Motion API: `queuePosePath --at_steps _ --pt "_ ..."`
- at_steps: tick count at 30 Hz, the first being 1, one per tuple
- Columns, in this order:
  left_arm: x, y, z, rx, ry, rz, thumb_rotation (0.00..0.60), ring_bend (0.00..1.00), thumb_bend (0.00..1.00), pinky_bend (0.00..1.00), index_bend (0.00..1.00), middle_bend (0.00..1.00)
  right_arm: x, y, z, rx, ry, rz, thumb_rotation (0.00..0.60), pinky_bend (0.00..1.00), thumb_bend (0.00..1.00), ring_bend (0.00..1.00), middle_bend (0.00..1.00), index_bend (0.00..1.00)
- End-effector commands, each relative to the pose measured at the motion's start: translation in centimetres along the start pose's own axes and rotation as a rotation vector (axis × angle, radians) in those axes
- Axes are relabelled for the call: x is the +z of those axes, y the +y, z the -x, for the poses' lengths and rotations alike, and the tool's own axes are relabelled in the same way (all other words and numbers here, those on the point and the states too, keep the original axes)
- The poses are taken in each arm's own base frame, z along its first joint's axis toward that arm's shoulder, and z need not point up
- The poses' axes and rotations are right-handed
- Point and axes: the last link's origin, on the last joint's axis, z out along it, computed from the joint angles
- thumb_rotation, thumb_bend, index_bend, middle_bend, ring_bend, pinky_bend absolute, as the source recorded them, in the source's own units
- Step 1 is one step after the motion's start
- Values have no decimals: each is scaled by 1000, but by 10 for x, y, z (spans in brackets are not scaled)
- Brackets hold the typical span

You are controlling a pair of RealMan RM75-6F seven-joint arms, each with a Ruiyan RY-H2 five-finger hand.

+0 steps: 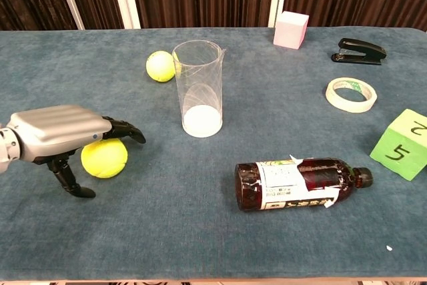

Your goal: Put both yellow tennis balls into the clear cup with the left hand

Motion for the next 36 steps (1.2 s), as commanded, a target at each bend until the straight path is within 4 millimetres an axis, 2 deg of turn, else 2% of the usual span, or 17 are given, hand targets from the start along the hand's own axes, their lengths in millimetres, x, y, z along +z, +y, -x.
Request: queuePosePath --at_steps 1,8,15,19,21,23,28,32,36 --pt "3 1 1 13 17 0 600 246 197 394 212 222 0 0 0 0 -2 1 600 0 352 0 0 90" --pt "6 2 1 44 69 10 600 373 306 520 331 401 1 1 1 -1 -8 5 600 0 352 0 0 90" --pt "4 -5 -11 31 120 -8 600 396 350 531 368 441 1 1 2 -2 -12 8 600 0 352 0 0 90" --pt "-3 -10 -35 -32 198 -12 600 396 353 530 365 441 1 1 3 -4 -11 12 600 0 352 0 0 90" --pt "-9 -15 -52 -55 257 -18 600 396 352 530 365 440 1 1 4 -4 -13 14 600 0 352 0 0 90" --pt "-14 -22 -77 -75 344 -37 600 396 352 530 366 441 1 0 5 -6 -19 15 600 0 353 0 0 90" --pt "-13 -24 -111 -85 410 -46 600 396 351 530 367 440 1 -1 8 -8 -26 16 600 0 352 0 0 90" --pt "-4 -14 -141 -84 468 -30 600 396 351 530 366 433 2 -1 9 -11 -28 21 600 0 352 0 0 90" --pt "10 9 -162 -55 487 16 600 396 351 530 367 430 2 -2 12 -14 -34 20 600 0 352 0 0 90"
